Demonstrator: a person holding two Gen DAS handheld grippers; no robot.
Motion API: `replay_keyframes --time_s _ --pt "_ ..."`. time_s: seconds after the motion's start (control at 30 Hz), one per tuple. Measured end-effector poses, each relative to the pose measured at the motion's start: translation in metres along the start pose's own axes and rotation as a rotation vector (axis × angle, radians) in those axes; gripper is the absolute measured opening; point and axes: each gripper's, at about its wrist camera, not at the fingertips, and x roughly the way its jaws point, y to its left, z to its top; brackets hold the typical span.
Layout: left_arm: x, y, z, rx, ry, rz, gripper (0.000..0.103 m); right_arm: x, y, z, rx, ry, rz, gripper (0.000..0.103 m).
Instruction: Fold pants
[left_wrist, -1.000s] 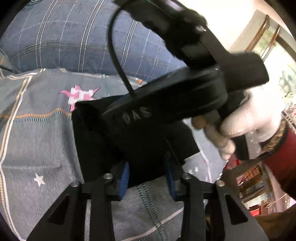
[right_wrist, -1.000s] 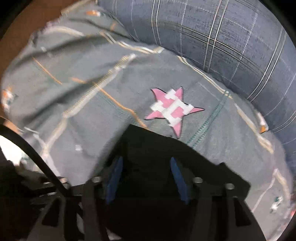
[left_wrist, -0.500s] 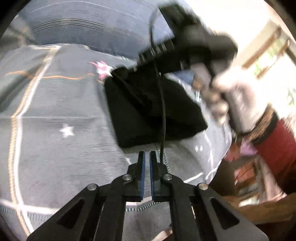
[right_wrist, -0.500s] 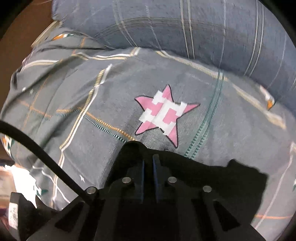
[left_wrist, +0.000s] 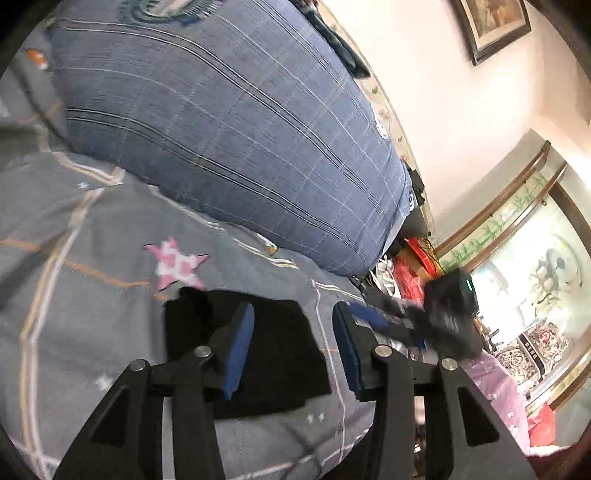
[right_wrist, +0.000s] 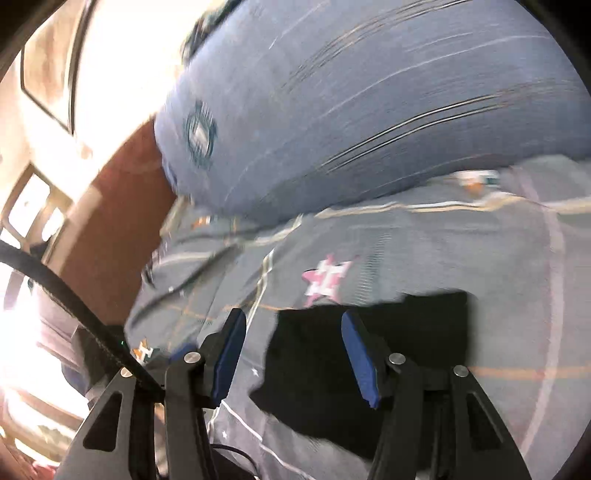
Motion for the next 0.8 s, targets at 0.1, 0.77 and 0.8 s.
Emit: replay_keyframes --time_s 0.1,0.77,0.8 --pt "0.040 -0.017 -0.001 0.031 0.061 0.038 0.042 -0.034 -0.020 -0.020 0.009 -0.066 -0.088 0.060" --pt "0.070 0.005 -0.047 0.059 0.088 0.461 0.030 0.022 -0.080 -0.084 0.170 -0.042 0.059 0.061" --pt "0.066 0.005 -0.048 0.043 0.078 0.462 0.031 0.014 -0.076 -0.090 0.156 -0.061 0.027 0.061"
